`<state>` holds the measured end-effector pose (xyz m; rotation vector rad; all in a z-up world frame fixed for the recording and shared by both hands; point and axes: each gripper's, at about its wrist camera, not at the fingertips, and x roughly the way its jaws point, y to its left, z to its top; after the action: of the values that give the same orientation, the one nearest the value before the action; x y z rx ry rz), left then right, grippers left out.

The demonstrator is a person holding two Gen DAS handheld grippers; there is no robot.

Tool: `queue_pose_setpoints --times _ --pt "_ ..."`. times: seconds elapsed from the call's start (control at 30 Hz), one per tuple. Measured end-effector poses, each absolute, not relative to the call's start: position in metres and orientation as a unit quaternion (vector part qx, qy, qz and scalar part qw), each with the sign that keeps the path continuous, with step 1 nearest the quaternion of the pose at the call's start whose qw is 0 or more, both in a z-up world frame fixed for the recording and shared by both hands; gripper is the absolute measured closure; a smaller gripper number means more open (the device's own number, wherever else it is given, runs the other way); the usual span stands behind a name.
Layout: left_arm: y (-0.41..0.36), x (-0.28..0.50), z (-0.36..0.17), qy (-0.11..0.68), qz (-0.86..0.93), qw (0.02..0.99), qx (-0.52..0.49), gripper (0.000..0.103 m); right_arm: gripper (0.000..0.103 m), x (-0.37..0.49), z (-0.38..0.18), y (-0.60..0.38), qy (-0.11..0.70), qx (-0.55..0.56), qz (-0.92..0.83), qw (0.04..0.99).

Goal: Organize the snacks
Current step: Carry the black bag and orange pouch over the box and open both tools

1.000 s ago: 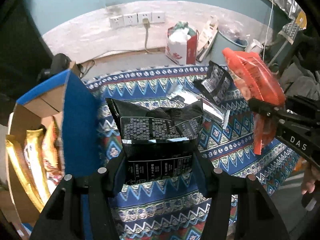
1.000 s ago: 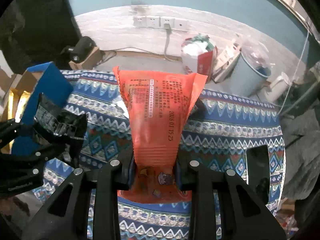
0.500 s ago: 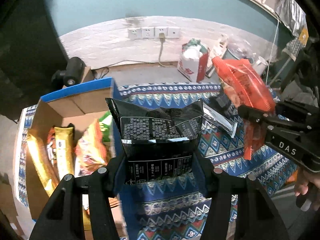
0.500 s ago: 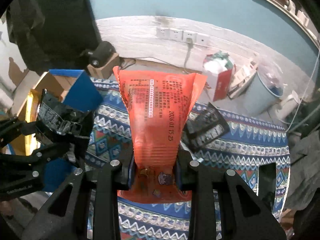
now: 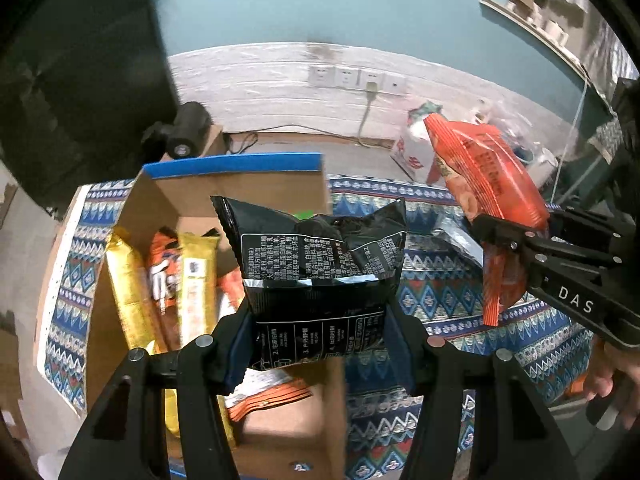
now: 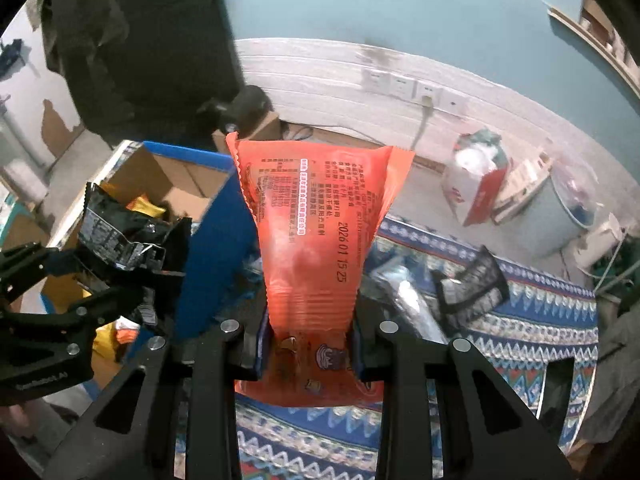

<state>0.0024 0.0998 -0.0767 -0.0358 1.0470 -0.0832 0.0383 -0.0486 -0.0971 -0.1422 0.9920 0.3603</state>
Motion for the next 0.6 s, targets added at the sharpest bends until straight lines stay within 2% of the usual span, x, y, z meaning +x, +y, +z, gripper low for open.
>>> queue_pose_setpoints --times 0.6 --pt "0.179 -0.008 -0.087 0.503 0.024 0.862 -0.066 0.044 0.074 0.052 -0.100 0.051 0.474 -0.091 0.226 0.846"
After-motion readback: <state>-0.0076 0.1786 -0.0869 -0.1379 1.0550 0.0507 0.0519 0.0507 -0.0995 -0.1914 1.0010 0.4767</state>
